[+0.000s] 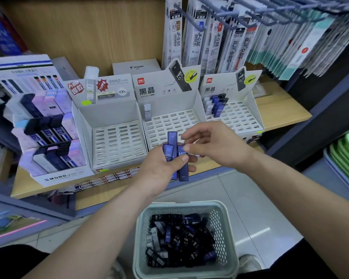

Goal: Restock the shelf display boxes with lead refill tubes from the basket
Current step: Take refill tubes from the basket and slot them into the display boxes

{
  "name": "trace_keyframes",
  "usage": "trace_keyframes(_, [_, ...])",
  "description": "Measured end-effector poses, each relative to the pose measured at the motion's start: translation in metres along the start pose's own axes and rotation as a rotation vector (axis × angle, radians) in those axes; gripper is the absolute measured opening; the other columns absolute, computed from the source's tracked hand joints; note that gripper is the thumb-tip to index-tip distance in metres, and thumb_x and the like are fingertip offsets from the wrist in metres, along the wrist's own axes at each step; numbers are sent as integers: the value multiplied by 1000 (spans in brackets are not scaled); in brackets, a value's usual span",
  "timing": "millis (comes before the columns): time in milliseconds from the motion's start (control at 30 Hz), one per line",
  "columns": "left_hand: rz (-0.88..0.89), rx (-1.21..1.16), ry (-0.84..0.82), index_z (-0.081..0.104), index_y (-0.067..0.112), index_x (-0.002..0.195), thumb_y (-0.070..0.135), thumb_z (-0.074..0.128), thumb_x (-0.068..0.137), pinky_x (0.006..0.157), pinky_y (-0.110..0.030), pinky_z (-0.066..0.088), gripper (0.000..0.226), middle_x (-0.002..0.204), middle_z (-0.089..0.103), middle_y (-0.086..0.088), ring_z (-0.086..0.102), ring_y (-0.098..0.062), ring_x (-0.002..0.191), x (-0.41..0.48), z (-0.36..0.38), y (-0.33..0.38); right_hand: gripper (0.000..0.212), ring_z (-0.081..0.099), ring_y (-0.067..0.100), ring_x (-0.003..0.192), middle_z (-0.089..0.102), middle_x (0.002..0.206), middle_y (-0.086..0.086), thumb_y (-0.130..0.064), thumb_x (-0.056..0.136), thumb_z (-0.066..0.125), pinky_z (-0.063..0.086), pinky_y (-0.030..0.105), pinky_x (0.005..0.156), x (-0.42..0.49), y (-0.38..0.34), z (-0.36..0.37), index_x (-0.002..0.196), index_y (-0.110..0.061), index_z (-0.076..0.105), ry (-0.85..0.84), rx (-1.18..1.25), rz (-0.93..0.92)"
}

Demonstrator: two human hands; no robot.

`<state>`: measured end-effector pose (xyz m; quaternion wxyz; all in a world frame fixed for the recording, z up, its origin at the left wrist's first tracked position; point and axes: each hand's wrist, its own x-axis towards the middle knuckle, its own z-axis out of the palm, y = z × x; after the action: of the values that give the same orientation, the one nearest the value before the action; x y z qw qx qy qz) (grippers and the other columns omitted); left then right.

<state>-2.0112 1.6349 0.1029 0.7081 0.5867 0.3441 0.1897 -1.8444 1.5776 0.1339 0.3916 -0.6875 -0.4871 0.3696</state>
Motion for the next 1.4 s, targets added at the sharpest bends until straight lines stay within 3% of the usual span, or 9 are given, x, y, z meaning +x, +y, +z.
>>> trace_keyframes(167, [21,-13,-19,67,13,109,6,57,99,80,-36,62,16,101,77,-13,75,-30,87,-2,-1,-1,18,64,17,65,64,82,5,1,86,73,54,21,63,-4,0,3,103,-4,70,-44,90,28])
trace_keyframes(300, [-12,-84,26,61,13,107,5,57,99,79,-37,62,12,96,77,-14,75,-30,87,1,-2,0,16,63,14,73,64,88,4,-2,94,63,57,25,70,-1,2,-10,102,-12,73,-18,71,16])
trace_keyframes(400, [-48,-7,61,56,14,103,9,54,102,66,-33,60,5,86,77,-6,71,-21,67,5,-5,-4,18,67,11,77,68,93,6,-4,94,63,60,32,74,6,11,-39,99,-18,73,157,69,15])
trace_keyframes(500, [-52,75,97,56,13,102,11,56,101,52,-29,48,3,70,70,-1,51,-15,48,10,-6,-13,15,71,22,79,70,92,-1,-9,93,67,61,39,79,15,32,-71,99,-22,73,391,-79,13])
trace_keyframes(667, [-85,101,73,58,12,101,20,61,99,47,-26,35,9,61,59,3,36,-14,46,17,-4,-22,14,68,13,82,72,95,-7,-15,92,69,52,19,66,36,59,-98,94,-29,69,585,-193,36])
trace_keyframes(733, [-102,111,73,60,14,101,24,64,97,47,-27,35,12,59,56,5,36,-13,46,20,-3,-25,14,66,8,80,70,94,-9,-14,92,69,47,13,61,44,65,-99,93,-29,68,593,-208,34])
trace_keyframes(900, [-132,74,75,60,20,101,21,63,97,50,-27,38,5,57,48,10,39,-12,50,26,0,-32,12,68,14,87,69,91,-12,-13,92,68,49,23,70,55,76,-99,95,-25,70,549,-241,39])
trace_keyframes(1100, [-154,0,54,60,22,109,4,54,97,57,-31,41,22,71,54,0,44,-16,57,26,0,-33,13,66,15,88,70,98,-5,-11,94,67,48,21,70,53,76,-103,99,-22,72,514,-398,6])
trace_keyframes(1400, [-91,12,-25,61,16,115,7,54,101,65,-27,53,18,79,71,0,59,-12,64,14,1,-27,18,63,18,83,67,106,5,-12,95,63,52,32,83,67,87,-88,108,-17,74,514,-607,-121])
